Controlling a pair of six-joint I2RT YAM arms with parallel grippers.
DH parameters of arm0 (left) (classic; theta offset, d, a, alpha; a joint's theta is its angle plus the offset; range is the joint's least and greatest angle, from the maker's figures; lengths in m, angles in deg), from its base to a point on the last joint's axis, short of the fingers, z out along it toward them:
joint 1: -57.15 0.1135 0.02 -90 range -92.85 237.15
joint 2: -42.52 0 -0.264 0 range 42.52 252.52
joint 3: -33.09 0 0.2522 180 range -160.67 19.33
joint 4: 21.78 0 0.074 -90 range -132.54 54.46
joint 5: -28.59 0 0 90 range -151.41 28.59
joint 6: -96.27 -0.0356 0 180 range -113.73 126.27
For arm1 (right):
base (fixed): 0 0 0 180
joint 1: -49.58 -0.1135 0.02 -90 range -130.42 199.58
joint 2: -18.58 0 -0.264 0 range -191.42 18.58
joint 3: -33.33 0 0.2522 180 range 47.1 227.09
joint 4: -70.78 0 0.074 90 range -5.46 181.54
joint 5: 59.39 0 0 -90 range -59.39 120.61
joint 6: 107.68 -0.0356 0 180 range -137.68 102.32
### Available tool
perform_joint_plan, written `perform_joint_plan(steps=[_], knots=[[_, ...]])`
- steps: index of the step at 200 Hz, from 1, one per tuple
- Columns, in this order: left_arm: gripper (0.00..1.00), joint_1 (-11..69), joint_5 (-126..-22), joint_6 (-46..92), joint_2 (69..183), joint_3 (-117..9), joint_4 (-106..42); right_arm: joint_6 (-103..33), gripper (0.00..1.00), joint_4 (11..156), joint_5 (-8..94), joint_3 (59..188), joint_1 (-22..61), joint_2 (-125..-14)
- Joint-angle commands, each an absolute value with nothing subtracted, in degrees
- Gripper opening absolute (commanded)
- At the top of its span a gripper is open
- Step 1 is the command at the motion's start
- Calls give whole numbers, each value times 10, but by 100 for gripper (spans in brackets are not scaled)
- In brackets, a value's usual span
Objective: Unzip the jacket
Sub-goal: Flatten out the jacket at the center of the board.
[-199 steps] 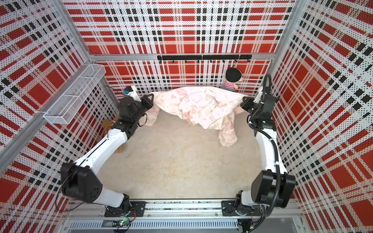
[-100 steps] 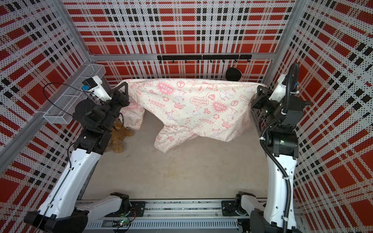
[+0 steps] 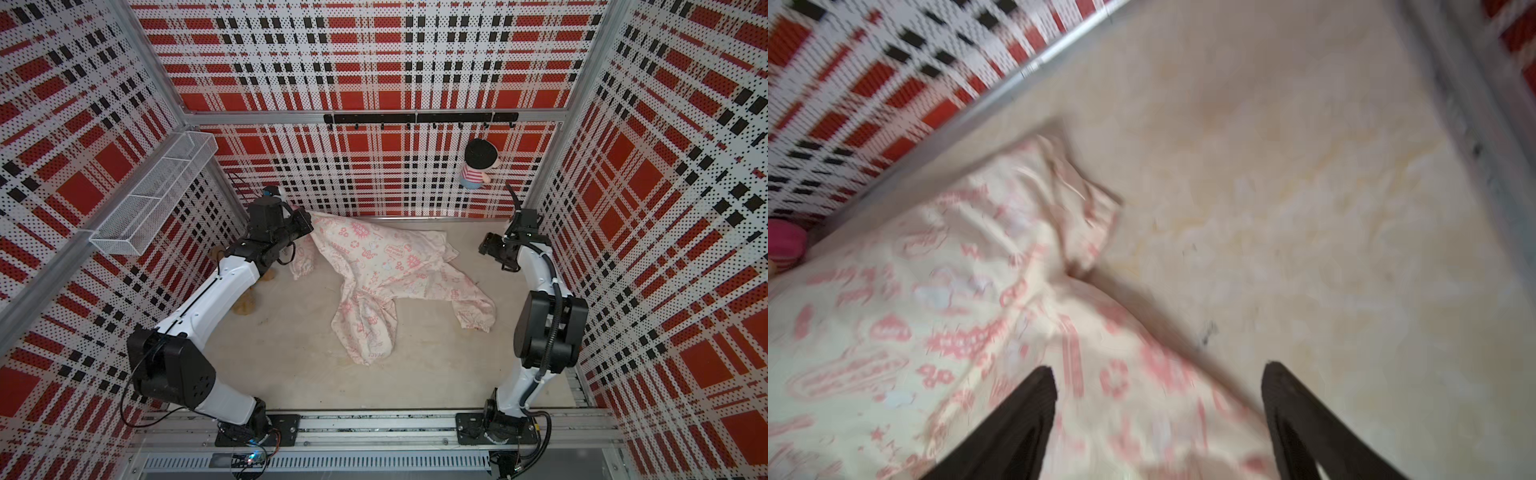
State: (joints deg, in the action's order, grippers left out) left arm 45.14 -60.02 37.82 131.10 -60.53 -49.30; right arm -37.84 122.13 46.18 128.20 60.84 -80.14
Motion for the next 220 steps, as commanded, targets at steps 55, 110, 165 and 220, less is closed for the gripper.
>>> perform_joint_plan(steps=[55,110,165,220], knots=[[0,434,-553,393,1285,-566,-413,-384,84,1065,509,973,580,-487],[0,440,-563,394,1257,-539,-403,-184,84,822,474,868,413,-462],[0,442,-583,402,1239,-514,-403,84,81,840,335,991,265,-684],[0,459,-585,399,1221,-490,-403,171,83,802,320,1079,225,-830]])
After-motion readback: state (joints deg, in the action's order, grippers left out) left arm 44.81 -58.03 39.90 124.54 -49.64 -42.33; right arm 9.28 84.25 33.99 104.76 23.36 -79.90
